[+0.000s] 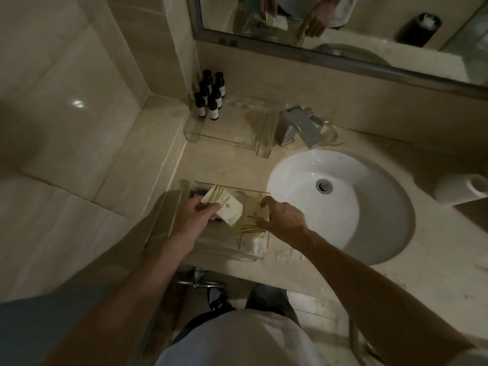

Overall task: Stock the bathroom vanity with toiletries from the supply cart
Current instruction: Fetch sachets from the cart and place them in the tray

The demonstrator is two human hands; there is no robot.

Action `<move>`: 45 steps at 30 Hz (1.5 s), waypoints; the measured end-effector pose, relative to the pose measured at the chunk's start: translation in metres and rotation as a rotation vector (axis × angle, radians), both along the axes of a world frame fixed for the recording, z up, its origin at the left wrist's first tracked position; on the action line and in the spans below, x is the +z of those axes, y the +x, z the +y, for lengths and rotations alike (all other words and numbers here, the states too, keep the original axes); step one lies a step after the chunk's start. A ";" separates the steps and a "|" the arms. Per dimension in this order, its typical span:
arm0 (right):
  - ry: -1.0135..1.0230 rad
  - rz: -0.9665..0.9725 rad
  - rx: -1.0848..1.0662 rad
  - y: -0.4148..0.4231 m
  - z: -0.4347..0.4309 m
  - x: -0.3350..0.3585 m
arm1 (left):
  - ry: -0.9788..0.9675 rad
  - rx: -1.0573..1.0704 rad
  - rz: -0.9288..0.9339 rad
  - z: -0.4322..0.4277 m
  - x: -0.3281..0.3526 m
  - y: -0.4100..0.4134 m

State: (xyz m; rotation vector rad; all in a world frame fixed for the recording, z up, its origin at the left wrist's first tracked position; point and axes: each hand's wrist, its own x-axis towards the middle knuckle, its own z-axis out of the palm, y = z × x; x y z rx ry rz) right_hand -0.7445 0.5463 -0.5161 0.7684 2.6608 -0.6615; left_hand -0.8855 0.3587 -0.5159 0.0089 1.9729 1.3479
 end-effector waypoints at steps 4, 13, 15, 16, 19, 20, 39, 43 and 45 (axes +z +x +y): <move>0.016 0.011 -0.029 -0.002 -0.006 0.001 | 0.025 0.056 -0.059 -0.001 -0.004 0.000; -0.499 0.126 -0.408 -0.025 -0.018 0.005 | -0.040 -0.034 -0.092 0.010 -0.007 0.003; -0.437 0.103 -0.368 -0.024 -0.017 0.004 | -0.072 -0.046 -0.087 0.012 -0.008 0.002; -0.412 0.093 -0.339 -0.024 -0.017 0.004 | -0.085 -0.048 -0.079 0.013 -0.009 0.001; -0.332 0.044 -0.211 -0.022 -0.021 0.003 | -0.182 -0.135 0.057 0.014 -0.015 0.001; -0.304 0.025 -0.170 -0.021 -0.023 0.001 | -0.228 -0.177 0.122 0.014 -0.019 0.000; -0.153 -0.028 0.000 -0.020 -0.024 -0.003 | -0.528 -0.912 0.903 0.008 -0.021 0.007; -0.164 -0.013 -0.038 -0.015 -0.020 0.002 | -0.474 -0.832 0.971 0.007 -0.017 0.009; -0.179 0.005 -0.056 -0.013 -0.016 0.007 | -0.454 -0.827 1.034 0.007 -0.013 0.007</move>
